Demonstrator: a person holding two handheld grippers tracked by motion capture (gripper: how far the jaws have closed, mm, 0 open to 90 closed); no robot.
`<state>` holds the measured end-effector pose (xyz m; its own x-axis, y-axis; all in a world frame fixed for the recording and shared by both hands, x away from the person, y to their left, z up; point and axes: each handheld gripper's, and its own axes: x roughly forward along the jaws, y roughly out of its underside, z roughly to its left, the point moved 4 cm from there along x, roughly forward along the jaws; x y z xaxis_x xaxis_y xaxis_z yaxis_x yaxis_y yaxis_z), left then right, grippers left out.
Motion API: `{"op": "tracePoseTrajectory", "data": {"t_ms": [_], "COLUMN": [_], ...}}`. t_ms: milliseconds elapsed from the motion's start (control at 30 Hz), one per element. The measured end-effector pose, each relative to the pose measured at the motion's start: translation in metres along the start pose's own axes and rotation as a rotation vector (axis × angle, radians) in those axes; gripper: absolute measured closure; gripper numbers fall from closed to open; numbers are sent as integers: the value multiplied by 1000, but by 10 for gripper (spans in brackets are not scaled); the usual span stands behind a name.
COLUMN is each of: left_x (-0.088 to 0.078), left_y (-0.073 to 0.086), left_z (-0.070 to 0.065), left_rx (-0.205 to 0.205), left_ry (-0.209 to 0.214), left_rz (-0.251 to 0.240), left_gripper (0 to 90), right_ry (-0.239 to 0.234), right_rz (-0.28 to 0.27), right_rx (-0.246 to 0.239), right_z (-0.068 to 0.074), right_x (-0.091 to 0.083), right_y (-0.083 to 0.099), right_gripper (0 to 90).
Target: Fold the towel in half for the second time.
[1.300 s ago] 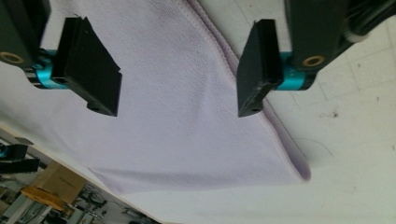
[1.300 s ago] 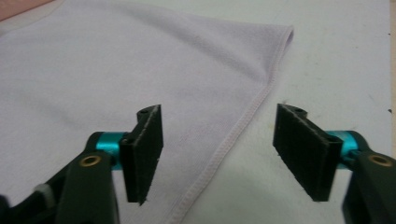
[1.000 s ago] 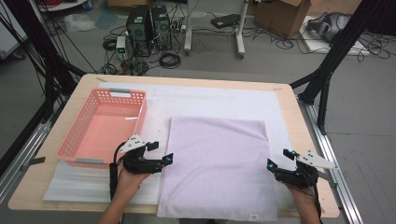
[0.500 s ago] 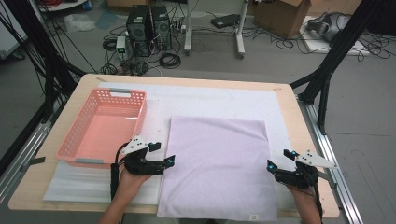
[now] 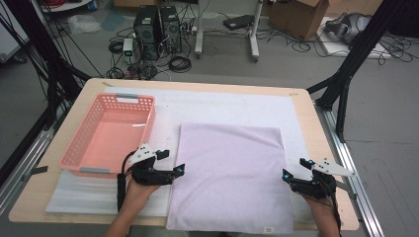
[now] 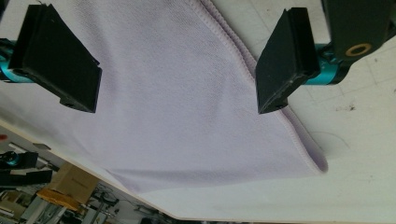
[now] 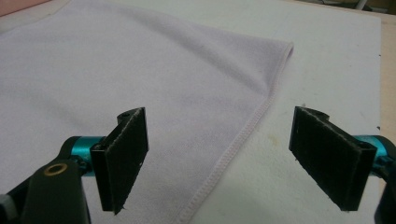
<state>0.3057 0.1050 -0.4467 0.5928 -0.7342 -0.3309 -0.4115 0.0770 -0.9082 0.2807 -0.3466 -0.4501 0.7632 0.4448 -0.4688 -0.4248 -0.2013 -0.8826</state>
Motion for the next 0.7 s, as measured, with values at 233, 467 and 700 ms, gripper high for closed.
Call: {"op": "tracePoseTrajectory", "data": {"t_ms": [233,467,700], "left_x": [3,16,38], "left_y": [-1,-14,-36], "left_z": [2,5,12], "left_rx": [-24,-37,-12], "left_ry": [1,-4,-19], "left_rz": [-1,36,62], "left_gripper": [153,157,126], "right_ry": [4,-3,-21], "right_rz": [11,23,26], "right_rx": [20,39,43], "right_z": [-1,-3,-6], "right_x": [4,10,17], "right_y": [1,-1,-3], "right_gripper": [184,184,184]}}
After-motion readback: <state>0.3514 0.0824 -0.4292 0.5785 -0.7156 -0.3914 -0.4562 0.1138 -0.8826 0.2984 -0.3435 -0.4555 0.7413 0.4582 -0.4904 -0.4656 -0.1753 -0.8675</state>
